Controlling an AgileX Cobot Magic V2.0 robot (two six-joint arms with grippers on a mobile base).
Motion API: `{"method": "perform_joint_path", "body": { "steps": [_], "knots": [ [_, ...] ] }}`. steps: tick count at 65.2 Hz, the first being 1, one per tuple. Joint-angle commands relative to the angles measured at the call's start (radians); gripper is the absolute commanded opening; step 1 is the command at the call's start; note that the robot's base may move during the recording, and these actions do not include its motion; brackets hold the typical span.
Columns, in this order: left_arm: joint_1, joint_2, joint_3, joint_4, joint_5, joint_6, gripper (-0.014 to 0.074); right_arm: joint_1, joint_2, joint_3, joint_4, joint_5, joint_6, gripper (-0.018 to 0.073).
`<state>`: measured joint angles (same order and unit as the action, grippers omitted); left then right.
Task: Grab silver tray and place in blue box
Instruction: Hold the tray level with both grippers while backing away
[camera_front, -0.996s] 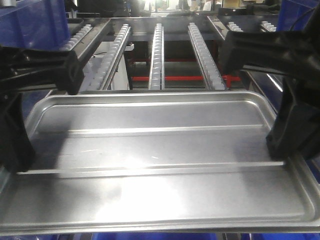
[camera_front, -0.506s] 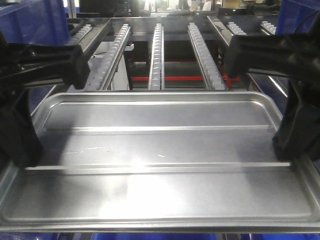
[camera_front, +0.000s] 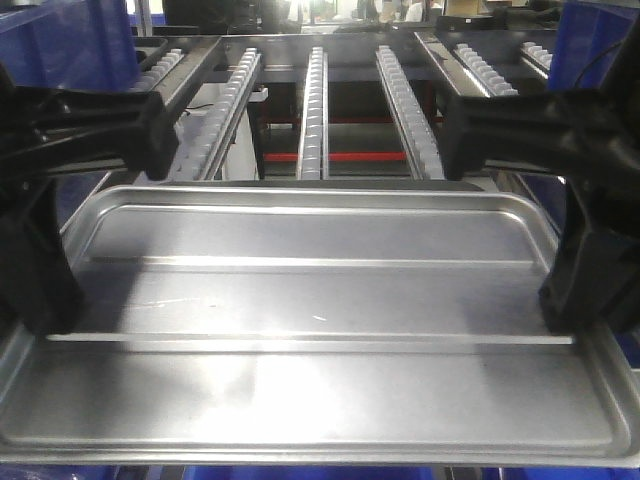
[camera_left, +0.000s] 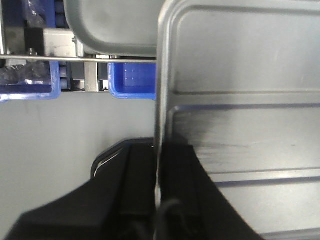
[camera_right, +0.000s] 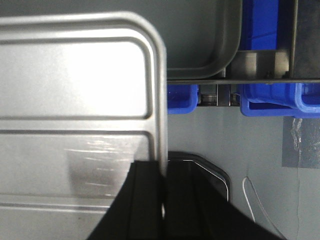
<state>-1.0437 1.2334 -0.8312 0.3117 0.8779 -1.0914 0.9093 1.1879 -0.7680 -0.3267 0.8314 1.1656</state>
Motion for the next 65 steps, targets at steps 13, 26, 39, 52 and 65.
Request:
{"method": "perform_joint_path", "body": {
  "steps": [13,26,39,52,65],
  "knots": [
    [-0.011,-0.023,-0.030,0.037,-0.012,-0.012,-0.0006,0.001,-0.022,-0.032,-0.010,-0.067,0.006,0.0053],
    [-0.011,-0.023,-0.030,0.037,-0.012,-0.030,-0.0006,0.001,-0.023,-0.032,-0.010,-0.066,0.006,0.0053],
    [-0.011,-0.023,-0.030,0.039,-0.012,-0.030,-0.0006,0.001,-0.023,-0.032,-0.010,-0.065,0.006,0.0053],
    [-0.011,-0.023,-0.030,0.039,-0.012,-0.030,-0.0006,0.001,-0.023,-0.032,-0.010,-0.065,0.006,0.0053],
    [-0.011,-0.023,-0.030,0.039,-0.012,-0.030,-0.0006,0.001,-0.023,-0.032,-0.010,-0.065,0.006,0.0053]
  ]
}}
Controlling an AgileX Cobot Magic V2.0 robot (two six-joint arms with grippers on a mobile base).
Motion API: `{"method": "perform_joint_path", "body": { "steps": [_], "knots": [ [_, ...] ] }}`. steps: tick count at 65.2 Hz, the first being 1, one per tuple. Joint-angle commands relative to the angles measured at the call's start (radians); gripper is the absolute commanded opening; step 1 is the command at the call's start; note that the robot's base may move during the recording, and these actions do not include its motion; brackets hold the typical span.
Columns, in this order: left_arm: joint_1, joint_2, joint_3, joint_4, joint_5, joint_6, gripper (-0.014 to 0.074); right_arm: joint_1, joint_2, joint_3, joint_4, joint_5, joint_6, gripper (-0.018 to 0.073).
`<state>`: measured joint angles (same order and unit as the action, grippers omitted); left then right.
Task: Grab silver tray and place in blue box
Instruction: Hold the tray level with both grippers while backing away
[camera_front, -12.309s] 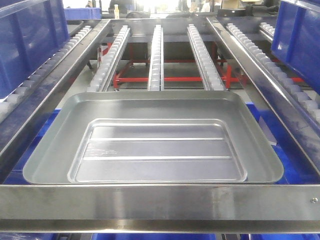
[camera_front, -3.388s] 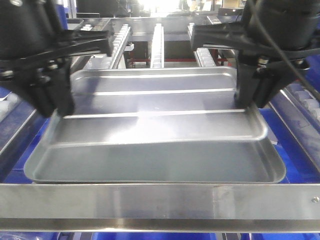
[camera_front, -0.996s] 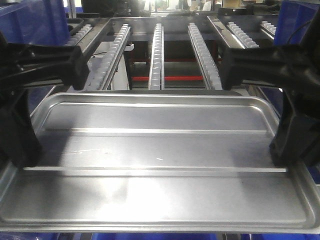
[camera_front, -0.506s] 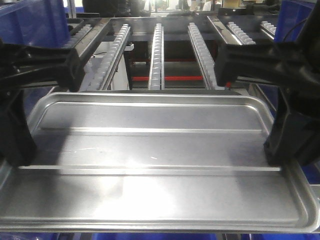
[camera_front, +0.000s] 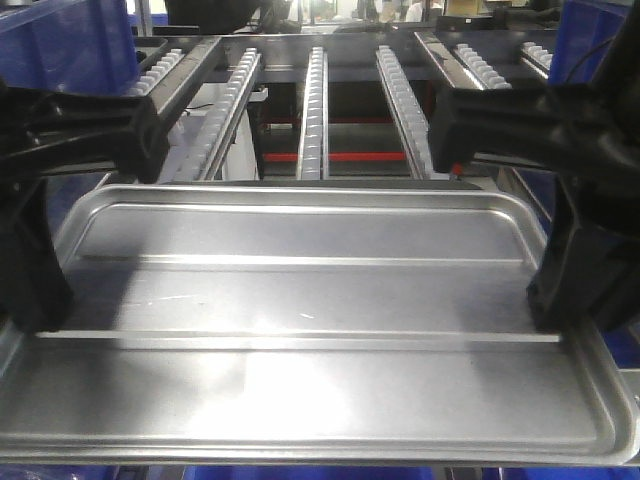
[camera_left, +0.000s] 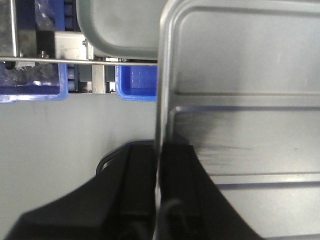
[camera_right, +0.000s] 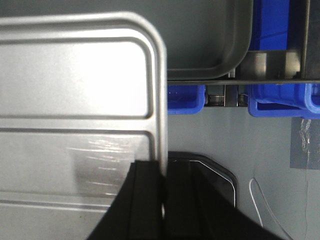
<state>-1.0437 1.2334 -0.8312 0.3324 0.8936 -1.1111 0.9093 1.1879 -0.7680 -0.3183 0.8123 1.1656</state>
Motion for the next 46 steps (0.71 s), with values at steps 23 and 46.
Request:
{"method": "perform_joint_path", "body": {
  "steps": [23,46],
  "knots": [
    [-0.011,-0.023,-0.030,0.018,-0.028,-0.010,-0.0006,0.001,-0.023,-0.032,-0.019,-0.046,0.006,0.0053],
    [-0.011,-0.023,-0.030,0.018,-0.028,-0.010,-0.0006,0.001,-0.023,-0.032,-0.019,-0.046,0.006,0.0053]
  ]
}}
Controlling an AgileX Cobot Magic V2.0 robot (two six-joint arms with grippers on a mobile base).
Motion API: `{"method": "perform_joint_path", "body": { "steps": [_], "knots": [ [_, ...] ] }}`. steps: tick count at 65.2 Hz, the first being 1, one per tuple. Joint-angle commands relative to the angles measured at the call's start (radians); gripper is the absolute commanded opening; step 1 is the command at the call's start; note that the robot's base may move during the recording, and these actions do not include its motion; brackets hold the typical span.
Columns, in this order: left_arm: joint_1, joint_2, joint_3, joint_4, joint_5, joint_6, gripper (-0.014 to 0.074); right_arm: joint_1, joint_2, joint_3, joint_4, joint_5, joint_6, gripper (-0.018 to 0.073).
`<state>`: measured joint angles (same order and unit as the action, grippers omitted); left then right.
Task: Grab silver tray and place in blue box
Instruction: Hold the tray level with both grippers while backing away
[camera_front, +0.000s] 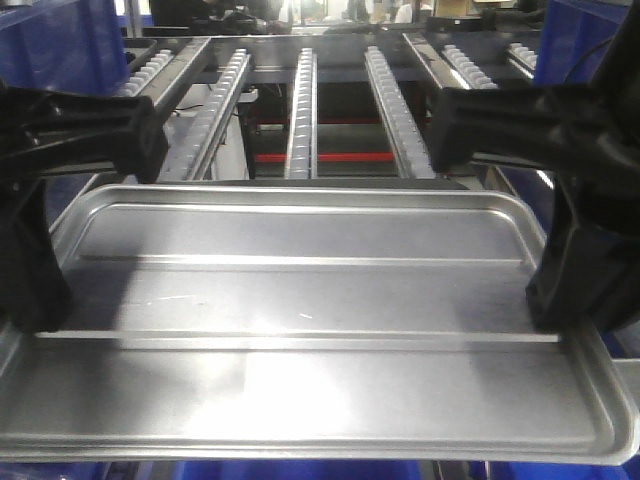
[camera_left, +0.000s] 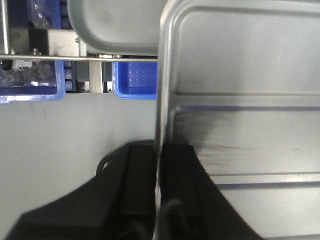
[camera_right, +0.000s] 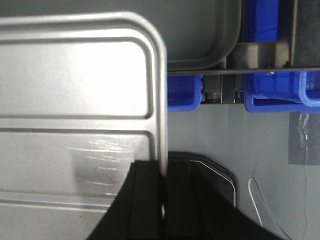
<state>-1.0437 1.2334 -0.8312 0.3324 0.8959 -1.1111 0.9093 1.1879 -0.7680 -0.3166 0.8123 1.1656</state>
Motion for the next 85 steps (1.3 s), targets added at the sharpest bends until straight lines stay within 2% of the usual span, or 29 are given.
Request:
{"method": "perform_joint_path", "body": {
  "steps": [1,85],
  "knots": [
    [-0.011,-0.023,-0.030,0.018,-0.030,-0.010,-0.0006,0.001,-0.023,-0.032,-0.020,-0.046,0.006,0.0053],
    [-0.011,-0.023,-0.030,0.018,-0.030,-0.010,-0.0006,0.001,-0.023,-0.032,-0.020,-0.046,0.006,0.0053]
  ]
}}
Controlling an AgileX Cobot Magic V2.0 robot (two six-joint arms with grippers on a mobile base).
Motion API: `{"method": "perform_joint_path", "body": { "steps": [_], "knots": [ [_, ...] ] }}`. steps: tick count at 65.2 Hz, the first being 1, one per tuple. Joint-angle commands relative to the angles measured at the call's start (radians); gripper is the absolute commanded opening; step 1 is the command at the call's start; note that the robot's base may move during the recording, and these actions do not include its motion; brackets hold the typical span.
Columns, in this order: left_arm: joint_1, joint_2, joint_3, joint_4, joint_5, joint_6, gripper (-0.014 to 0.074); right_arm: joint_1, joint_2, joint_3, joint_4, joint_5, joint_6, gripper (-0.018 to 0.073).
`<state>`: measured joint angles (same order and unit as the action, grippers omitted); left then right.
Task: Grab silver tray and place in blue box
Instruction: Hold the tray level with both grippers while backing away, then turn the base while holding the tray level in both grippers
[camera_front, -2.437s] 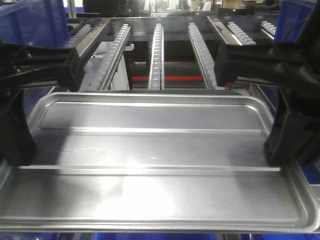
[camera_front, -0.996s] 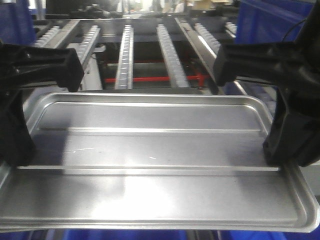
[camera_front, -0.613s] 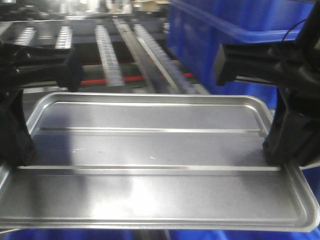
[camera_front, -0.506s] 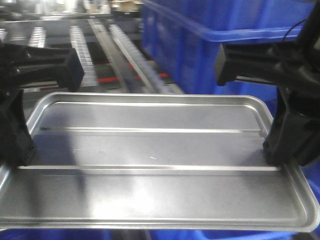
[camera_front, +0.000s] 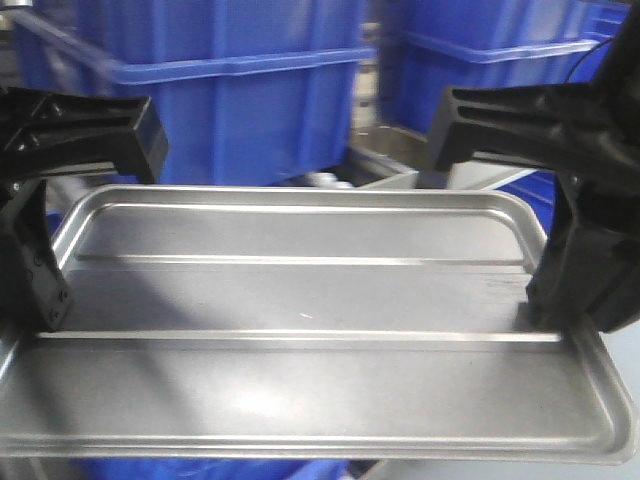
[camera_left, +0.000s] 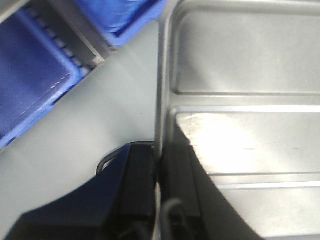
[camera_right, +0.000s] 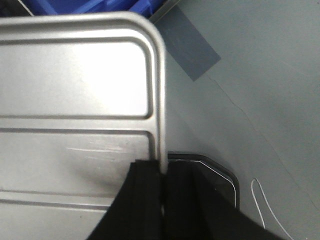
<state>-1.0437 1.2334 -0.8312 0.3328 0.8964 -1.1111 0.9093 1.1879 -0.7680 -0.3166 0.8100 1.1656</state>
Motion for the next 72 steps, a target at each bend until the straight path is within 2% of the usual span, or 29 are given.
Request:
{"method": "perform_joint_path", "body": {
  "steps": [1,72],
  "knots": [
    [-0.011,-0.023,-0.030,0.018,-0.031,-0.010,-0.0006,0.001,-0.023,-0.032,-0.020,-0.044,0.006,0.0053],
    [-0.011,-0.023,-0.030,0.018,-0.031,-0.010,-0.0006,0.001,-0.023,-0.032,-0.020,-0.044,0.006,0.0053]
  ]
}}
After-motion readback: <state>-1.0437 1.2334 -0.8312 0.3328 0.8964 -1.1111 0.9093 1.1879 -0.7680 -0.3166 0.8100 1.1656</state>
